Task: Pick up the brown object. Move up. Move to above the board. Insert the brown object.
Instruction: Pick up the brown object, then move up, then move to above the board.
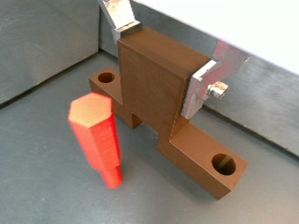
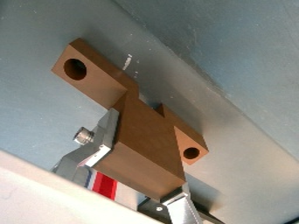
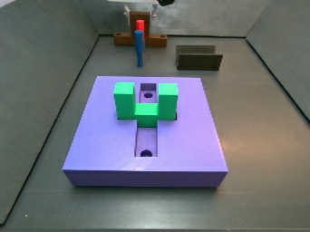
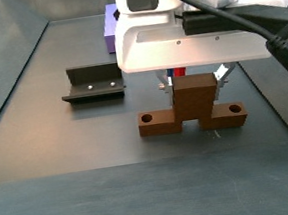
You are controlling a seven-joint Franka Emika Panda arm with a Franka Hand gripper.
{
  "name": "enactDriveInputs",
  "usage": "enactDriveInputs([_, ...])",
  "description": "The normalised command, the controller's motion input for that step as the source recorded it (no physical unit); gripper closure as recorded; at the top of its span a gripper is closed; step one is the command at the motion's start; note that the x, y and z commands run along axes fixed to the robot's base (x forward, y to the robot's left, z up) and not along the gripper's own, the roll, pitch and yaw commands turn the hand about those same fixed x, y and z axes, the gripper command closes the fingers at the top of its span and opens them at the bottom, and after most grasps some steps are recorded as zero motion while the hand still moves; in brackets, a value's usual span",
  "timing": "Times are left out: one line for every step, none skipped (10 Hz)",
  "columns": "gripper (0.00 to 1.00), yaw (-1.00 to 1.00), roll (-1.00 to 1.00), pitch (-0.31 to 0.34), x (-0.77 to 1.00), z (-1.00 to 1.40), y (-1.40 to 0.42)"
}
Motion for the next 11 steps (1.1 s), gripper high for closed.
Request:
enactDriveInputs([1.0,0.0,0.0,0.0,0.0,0.0,0.0])
enactDriveInputs([1.0,0.0,0.0,0.0,0.0,0.0,0.0])
enactDriveInputs([1.0,0.0,0.0,0.0,0.0,0.0,0.0])
enactDriveInputs([1.0,0.0,0.0,0.0,0.0,0.0,0.0])
enactDriveInputs([1.0,0.0,0.0,0.0,0.0,0.0,0.0])
enactDriveInputs([1.0,0.0,0.0,0.0,0.0,0.0,0.0])
enactDriveInputs([1.0,0.0,0.0,0.0,0.0,0.83,0.0])
enactDriveInputs([1.0,0.03,-0.01,0.024,-0.04,0.79,0.0])
enactDriveInputs([1.0,0.02,0.01,0.038,-0.07,0.68,0.0])
enactDriveInputs([1.0,0.02,0.07,0.019,-0.02,0.22,-0.01])
enactDriveInputs([1.0,0.0,0.0,0.0,0.0,1.4,0.0])
